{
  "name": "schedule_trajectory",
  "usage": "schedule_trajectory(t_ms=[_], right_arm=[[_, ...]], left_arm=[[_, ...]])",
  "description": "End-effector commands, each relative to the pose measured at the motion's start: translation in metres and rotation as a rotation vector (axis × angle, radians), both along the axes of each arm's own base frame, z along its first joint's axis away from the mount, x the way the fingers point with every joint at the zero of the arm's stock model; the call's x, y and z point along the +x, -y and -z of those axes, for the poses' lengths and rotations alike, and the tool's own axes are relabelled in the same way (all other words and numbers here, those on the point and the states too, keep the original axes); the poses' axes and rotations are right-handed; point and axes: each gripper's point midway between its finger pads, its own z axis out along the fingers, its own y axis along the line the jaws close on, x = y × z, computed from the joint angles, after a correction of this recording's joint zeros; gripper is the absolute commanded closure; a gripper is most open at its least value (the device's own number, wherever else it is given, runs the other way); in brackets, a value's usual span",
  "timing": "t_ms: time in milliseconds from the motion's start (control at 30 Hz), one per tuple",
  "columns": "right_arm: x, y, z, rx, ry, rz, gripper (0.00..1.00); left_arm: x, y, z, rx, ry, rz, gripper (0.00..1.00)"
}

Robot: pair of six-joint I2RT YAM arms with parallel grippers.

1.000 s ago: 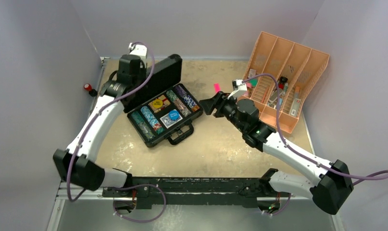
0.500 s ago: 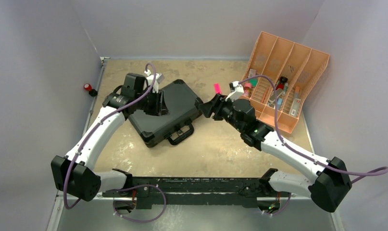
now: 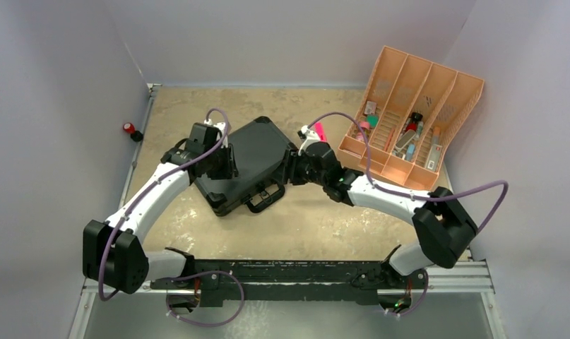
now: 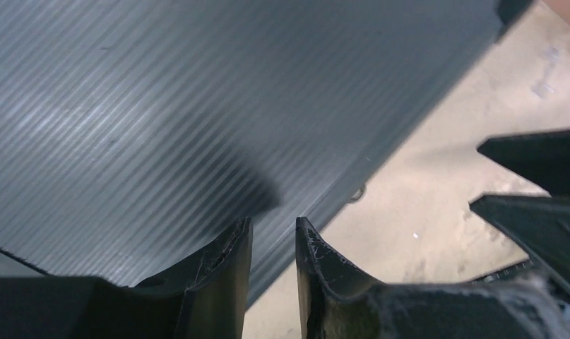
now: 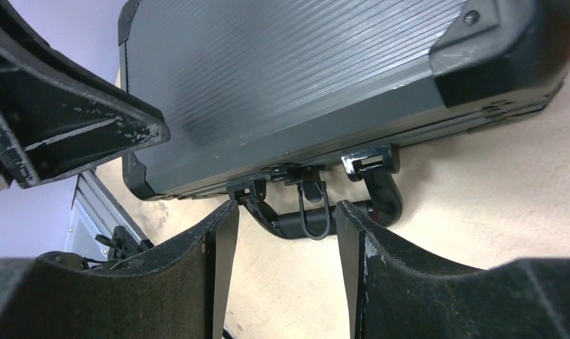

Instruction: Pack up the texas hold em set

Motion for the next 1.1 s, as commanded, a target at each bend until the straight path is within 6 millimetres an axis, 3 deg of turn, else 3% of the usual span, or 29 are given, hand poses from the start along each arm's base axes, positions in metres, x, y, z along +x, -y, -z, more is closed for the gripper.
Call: schedule_trajectory(t_ms=[0, 167, 300, 400, 767, 1067], right_arm=[[0.001, -0.019, -0.015, 0.027, 0.005, -0.018, 0.45], [-0.011, -0.025, 0.009, 0.042, -0.079, -0.031, 0.34], [-0.020, -0.026, 0.016, 0.110, -0.119, -0.029, 0.19], [-0.021, -0.026, 0.022, 0.131, -0.145, -0.013, 0.14], [-0.025, -0.061, 0.040, 0.202, -0.194, -0.027, 0.07], [-0.034, -0.065, 0.041, 0.242, -0.190, -0.045, 0.07]], left_arm=[[0.023, -0.023, 0.009, 0.095, 0.047, -0.154, 0.73], [0.013, -0.038, 0.036, 0.164, -0.013, -0.224, 0.78], [0.002, -0.042, 0.056, 0.205, -0.059, -0.234, 0.81], [-0.002, -0.046, 0.065, 0.253, -0.073, -0.235, 0.82], [0.001, -0.046, 0.060, 0.286, -0.032, -0.216, 0.82], [0.003, -0.045, 0.063, 0.296, -0.033, -0.196, 0.82]])
